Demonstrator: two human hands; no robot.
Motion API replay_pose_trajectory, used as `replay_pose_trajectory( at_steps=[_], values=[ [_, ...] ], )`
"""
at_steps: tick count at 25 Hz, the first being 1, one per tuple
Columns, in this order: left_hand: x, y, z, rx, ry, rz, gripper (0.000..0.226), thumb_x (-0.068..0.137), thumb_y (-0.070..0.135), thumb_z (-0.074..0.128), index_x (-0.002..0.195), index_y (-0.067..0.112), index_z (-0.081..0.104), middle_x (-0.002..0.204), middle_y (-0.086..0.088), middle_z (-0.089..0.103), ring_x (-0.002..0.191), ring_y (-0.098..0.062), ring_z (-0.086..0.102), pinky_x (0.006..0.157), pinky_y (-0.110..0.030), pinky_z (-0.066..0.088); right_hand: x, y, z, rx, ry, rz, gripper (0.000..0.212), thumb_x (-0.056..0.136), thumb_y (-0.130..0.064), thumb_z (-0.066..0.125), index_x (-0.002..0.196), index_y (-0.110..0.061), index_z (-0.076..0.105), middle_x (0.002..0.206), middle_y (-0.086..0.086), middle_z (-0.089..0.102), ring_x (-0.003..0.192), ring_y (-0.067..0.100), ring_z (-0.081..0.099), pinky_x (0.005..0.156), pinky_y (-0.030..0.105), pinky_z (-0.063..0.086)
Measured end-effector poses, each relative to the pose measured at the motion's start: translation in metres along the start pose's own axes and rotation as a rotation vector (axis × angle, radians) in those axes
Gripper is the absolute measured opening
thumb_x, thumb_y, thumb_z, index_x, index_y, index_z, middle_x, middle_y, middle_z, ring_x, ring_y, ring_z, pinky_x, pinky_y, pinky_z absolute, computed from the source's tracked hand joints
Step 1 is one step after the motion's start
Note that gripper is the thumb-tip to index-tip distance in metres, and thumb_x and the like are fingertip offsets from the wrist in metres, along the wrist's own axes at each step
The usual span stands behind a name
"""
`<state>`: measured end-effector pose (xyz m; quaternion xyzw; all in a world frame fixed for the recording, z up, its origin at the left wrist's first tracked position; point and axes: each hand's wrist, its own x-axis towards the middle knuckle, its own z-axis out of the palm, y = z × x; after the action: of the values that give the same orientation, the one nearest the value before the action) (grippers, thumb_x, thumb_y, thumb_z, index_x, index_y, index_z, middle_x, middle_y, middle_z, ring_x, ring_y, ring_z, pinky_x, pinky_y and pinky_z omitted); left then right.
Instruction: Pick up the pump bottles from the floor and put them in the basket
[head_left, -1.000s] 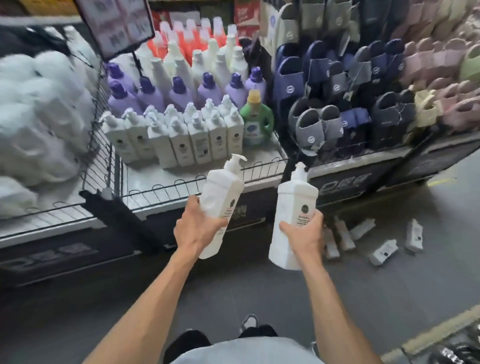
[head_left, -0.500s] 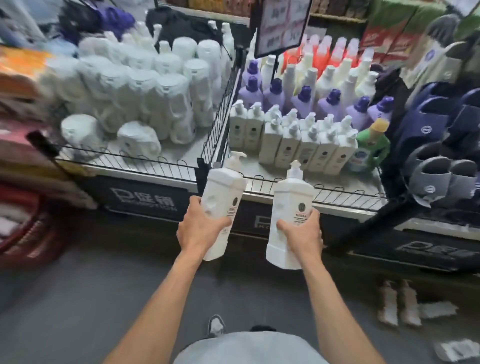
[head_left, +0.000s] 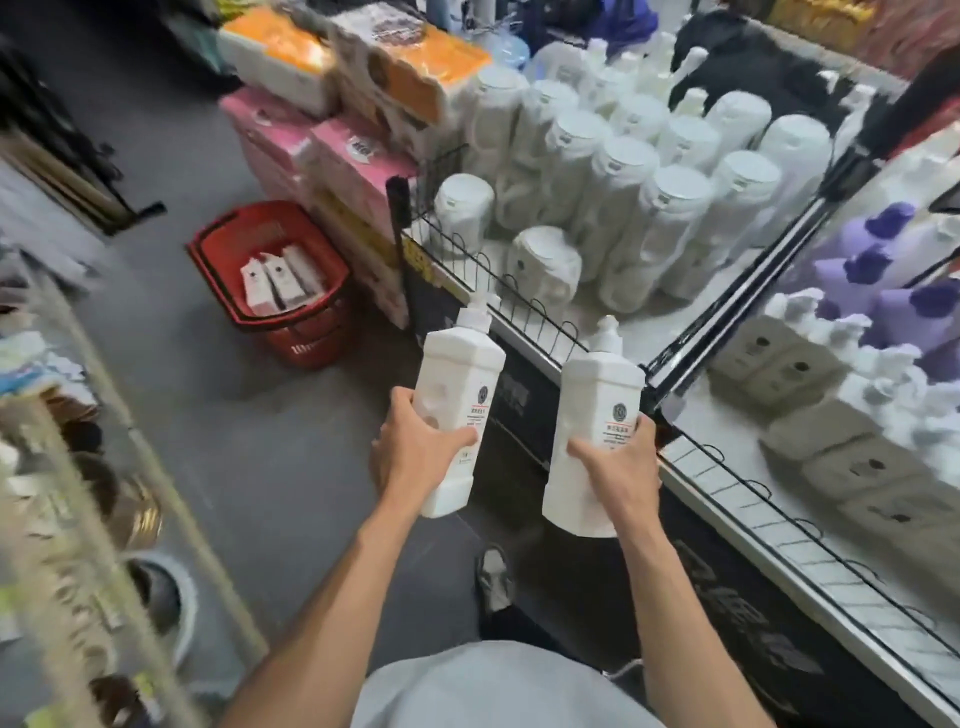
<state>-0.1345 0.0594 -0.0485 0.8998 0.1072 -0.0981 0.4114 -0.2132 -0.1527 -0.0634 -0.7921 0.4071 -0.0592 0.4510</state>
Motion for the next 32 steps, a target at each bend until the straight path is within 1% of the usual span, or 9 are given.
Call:
replay_pose_trajectory(
  at_steps=[4, 8, 13, 17, 19, 22, 25, 29, 32],
  values=[
    [0.045, 0.004, -0.013, -0.028, 0.133, -0.128, 0.065, 0.06, 0.044, 0.085, 0.105, 0.028, 0.042, 0.098, 0.009, 0.063, 0.082, -0.024, 0.06, 0.07, -0.034, 0.043, 0.052, -0.05, 0.048, -0.05, -0.182, -0.117, 0.069, 0.064, -0.036, 0.081, 0.119, -0.028, 0.04, 0.096, -0.007, 0.061, 0.09, 0.023, 0.063, 0.082, 0.042, 0.052],
    [0.082, 0.013, -0.03, -0.07, 0.267, -0.246, 0.064, 0.06, 0.043, 0.085, 0.104, 0.027, 0.042, 0.095, 0.009, 0.062, 0.078, -0.023, 0.059, 0.067, -0.033, 0.042, 0.09, -0.1, 0.095, -0.113, -0.352, -0.234, 0.071, 0.062, -0.04, 0.079, 0.12, -0.032, 0.039, 0.092, -0.012, 0.06, 0.089, 0.021, 0.063, 0.085, 0.048, 0.055],
    [0.123, 0.007, -0.051, -0.147, 0.389, -0.369, 0.066, 0.059, 0.042, 0.085, 0.105, 0.027, 0.041, 0.095, 0.01, 0.062, 0.08, -0.021, 0.061, 0.065, -0.031, 0.043, 0.117, -0.148, 0.149, -0.134, -0.501, -0.327, 0.071, 0.061, -0.04, 0.079, 0.12, -0.03, 0.041, 0.094, -0.013, 0.063, 0.089, 0.018, 0.064, 0.087, 0.048, 0.055],
    [0.159, -0.009, -0.072, -0.185, 0.451, -0.435, 0.069, 0.053, 0.047, 0.084, 0.102, 0.03, 0.039, 0.094, 0.01, 0.063, 0.08, -0.022, 0.065, 0.07, -0.037, 0.053, 0.132, -0.184, 0.186, -0.149, -0.544, -0.366, 0.075, 0.056, -0.044, 0.075, 0.122, -0.032, 0.041, 0.096, -0.013, 0.064, 0.091, 0.019, 0.065, 0.089, 0.045, 0.053],
    [0.179, -0.017, -0.084, -0.204, 0.459, -0.451, 0.071, 0.051, 0.048, 0.084, 0.104, 0.03, 0.039, 0.094, 0.01, 0.063, 0.081, -0.023, 0.065, 0.074, -0.04, 0.056, 0.136, -0.2, 0.206, -0.156, -0.554, -0.372, 0.077, 0.055, -0.045, 0.073, 0.124, -0.032, 0.041, 0.098, -0.013, 0.064, 0.092, 0.018, 0.065, 0.088, 0.042, 0.051],
    [0.219, -0.035, -0.109, -0.212, 0.461, -0.47, 0.071, 0.052, 0.047, 0.084, 0.104, 0.029, 0.039, 0.092, 0.011, 0.062, 0.081, -0.024, 0.064, 0.076, -0.04, 0.055, 0.138, -0.23, 0.247, -0.174, -0.564, -0.372, 0.078, 0.056, -0.046, 0.074, 0.124, -0.03, 0.039, 0.099, -0.011, 0.063, 0.091, 0.015, 0.064, 0.087, 0.043, 0.053],
    [0.262, -0.053, -0.142, -0.226, 0.434, -0.471, 0.07, 0.054, 0.044, 0.086, 0.105, 0.028, 0.04, 0.09, 0.012, 0.061, 0.08, -0.024, 0.063, 0.075, -0.038, 0.054, 0.135, -0.263, 0.293, -0.196, -0.563, -0.362, 0.078, 0.055, -0.047, 0.073, 0.123, -0.028, 0.038, 0.098, -0.01, 0.061, 0.091, 0.017, 0.064, 0.085, 0.044, 0.053],
    [0.322, -0.075, -0.189, -0.22, 0.402, -0.458, 0.066, 0.055, 0.042, 0.086, 0.101, 0.028, 0.041, 0.088, 0.015, 0.059, 0.078, -0.023, 0.063, 0.07, -0.034, 0.049, 0.128, -0.31, 0.354, -0.227, -0.549, -0.33, 0.075, 0.06, -0.041, 0.075, 0.124, -0.031, 0.037, 0.096, -0.016, 0.059, 0.093, 0.02, 0.063, 0.088, 0.044, 0.051],
    [0.365, -0.091, -0.221, -0.237, 0.397, -0.466, 0.066, 0.055, 0.042, 0.085, 0.103, 0.027, 0.042, 0.091, 0.014, 0.061, 0.08, -0.022, 0.063, 0.071, -0.035, 0.05, 0.127, -0.343, 0.399, -0.231, -0.552, -0.33, 0.076, 0.06, -0.041, 0.074, 0.125, -0.031, 0.037, 0.094, -0.016, 0.058, 0.092, 0.02, 0.063, 0.088, 0.044, 0.052]
  ],
)
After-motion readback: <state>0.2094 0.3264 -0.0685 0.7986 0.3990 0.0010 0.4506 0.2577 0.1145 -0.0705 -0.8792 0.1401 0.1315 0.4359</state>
